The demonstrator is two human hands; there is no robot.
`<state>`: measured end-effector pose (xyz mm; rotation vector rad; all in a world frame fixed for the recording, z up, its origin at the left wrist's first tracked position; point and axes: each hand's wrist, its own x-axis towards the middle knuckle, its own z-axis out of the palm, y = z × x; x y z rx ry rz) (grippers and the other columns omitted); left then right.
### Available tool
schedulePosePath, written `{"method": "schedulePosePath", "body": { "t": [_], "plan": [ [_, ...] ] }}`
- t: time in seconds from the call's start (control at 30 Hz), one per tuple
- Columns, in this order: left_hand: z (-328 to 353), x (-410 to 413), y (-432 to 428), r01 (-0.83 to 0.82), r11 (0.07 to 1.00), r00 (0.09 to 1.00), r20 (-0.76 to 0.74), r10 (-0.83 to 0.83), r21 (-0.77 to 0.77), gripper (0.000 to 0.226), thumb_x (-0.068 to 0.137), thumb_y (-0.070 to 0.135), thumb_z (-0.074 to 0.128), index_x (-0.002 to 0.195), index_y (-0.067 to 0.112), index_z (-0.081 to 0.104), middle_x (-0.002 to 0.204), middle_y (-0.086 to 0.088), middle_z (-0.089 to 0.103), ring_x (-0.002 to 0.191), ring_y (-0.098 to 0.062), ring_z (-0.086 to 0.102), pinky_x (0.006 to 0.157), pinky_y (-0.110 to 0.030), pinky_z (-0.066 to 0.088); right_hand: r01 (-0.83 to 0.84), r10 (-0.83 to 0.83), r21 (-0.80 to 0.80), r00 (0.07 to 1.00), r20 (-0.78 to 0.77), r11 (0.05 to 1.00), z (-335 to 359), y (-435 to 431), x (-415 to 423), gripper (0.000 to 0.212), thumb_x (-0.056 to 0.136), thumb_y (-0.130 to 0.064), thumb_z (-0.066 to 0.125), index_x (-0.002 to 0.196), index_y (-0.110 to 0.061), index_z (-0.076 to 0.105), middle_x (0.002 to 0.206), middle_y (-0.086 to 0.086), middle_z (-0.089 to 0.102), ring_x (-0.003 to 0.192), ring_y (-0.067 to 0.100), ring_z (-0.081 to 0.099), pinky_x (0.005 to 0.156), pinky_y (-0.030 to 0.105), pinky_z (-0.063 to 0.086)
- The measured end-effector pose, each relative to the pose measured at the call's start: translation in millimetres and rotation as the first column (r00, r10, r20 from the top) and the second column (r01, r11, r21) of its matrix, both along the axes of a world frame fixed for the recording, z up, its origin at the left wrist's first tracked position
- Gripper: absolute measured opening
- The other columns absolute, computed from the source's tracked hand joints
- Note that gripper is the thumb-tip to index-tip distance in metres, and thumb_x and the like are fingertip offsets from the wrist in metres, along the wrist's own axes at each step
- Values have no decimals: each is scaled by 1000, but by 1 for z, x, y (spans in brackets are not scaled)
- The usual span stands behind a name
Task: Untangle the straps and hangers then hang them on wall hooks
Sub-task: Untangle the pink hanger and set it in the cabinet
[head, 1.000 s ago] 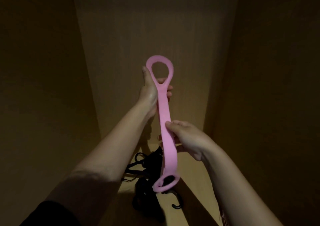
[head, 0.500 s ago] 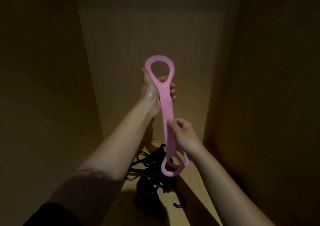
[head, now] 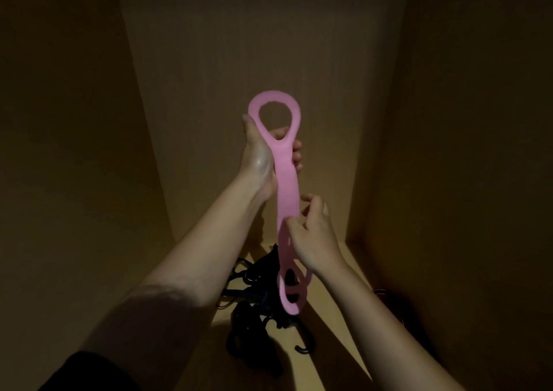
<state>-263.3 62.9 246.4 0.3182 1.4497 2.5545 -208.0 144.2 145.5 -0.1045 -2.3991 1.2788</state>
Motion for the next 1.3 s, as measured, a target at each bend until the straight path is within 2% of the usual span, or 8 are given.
{"method": "schedulePosePath", "body": {
  "t": [0.27,0.43,0.63,0.73,0.83,1.0,1.2,1.3],
  "plan": [
    [-2,0,7,0,1000,1000,13,-1,7,76,88,67,14,82,10,63,50,-3,57,41,-14,51,48,-21,44,52,-45,147,998,-50,988,7,-6,-1,39,80,-38,59,108,-14,47,99,3,50,82,21,56,69,39,53],
    [-5,-5,0,11,997,998,65,-16,73,79,88,67,11,88,7,61,54,-5,59,43,-15,54,49,-22,47,31,-25,98,998,-61,995,9,-1,1,16,84,-27,58,92,-16,49,74,-4,49,61,14,53,50,25,43],
    [-29,-23,-17,-51,986,974,227,13,161,75,92,62,10,112,7,57,69,-13,71,64,-22,68,58,-28,55,-67,59,-104,995,-78,992,18,4,10,24,83,-20,61,102,-21,47,78,-6,53,61,7,54,54,24,49],
    [-53,-28,-25,-30,998,950,312,14,46,73,94,59,8,118,8,55,99,-16,69,88,-25,65,77,-36,53,-126,89,-239,983,-161,963,28,8,14,46,82,-18,64,122,-24,41,83,-8,51,63,4,51,52,13,44],
    [-78,-23,-34,114,971,925,379,-27,-208,71,97,53,10,116,3,57,104,-14,67,89,-23,60,81,-33,46,-179,117,-310,971,-208,934,36,13,12,37,82,-21,66,113,-25,47,84,-7,52,68,4,51,56,13,41],
    [-98,0,-39,239,620,962,270,-45,-748,61,94,52,37,50,14,57,37,5,51,30,-5,40,33,-13,28,-285,236,-472,958,-161,835,49,19,6,13,83,-14,65,85,-25,59,92,-2,59,78,8,57,58,12,47],
    [-90,4,-37,-221,-76,968,-228,107,-972,55,84,62,46,71,11,62,63,-3,59,63,-22,60,73,-31,53,-352,366,-475,928,-66,807,51,28,13,31,82,-1,61,104,-22,59,103,-1,58,87,11,60,73,22,55],
    [-81,9,-41,-423,58,905,-418,82,-904,33,83,42,58,103,16,60,82,2,60,79,-18,60,73,-29,50,-331,338,-387,940,-52,861,54,29,17,38,83,-4,62,117,-20,55,99,-7,57,83,6,58,57,10,50]
  ]
}}
